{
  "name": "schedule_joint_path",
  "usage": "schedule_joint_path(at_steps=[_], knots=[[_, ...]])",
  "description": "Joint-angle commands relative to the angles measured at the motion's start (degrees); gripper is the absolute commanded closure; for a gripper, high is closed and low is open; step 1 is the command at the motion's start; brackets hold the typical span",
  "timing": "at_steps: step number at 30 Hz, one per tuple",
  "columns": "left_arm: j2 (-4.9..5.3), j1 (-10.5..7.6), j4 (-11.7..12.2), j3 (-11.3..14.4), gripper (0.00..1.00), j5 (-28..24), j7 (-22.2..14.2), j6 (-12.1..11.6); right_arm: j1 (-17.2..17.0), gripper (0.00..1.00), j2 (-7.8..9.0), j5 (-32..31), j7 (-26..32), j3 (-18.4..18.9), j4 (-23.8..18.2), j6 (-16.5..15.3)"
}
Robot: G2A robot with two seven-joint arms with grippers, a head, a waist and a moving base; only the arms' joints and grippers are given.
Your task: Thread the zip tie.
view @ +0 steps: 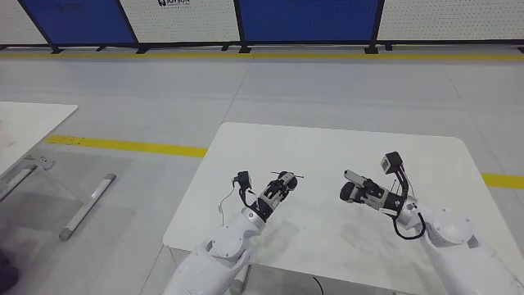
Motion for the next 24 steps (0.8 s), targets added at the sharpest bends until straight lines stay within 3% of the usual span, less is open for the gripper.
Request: schedule_joint_path(at_steps=[1,5,8,13,16,18,24], knots=[[0.00,0.00,0.0,0.0,1.00,0.0,0.0,0.0,0.0,0.00,0.00,0.0,0.0,0.0,0.0,0.0],[-0.16,0.01,0.2,0.7,1.00,6.0,4.7,0.6,0.2,0.00,0.33,-3.9,0.3,0.3,-0.9,2.4],[-0.20,0.18,-0.1,1.2,1.00,7.2,4.4,2.0,1.4,0.00,1.35,-9.1,3.6,2.4,-2.7,6.4],[0.09,0.97,-1.9,0.4,1.00,6.7,2.3,3.7,2.5,0.00,3.65,-15.7,16.4,6.7,-8.6,13.5],[0.11,1.33,-2.9,0.5,1.00,6.4,1.5,4.2,3.0,0.00,4.56,-21.2,21.2,7.3,-12.0,17.0],[0.11,1.40,-3.0,0.5,1.00,5.9,1.0,4.4,3.5,0.00,4.76,-21.2,21.0,8.1,-12.5,20.3],[0.11,1.40,-3.0,0.5,1.00,5.9,1.0,4.4,3.5,0.00,4.76,-21.2,21.0,8.1,-12.5,20.3]])
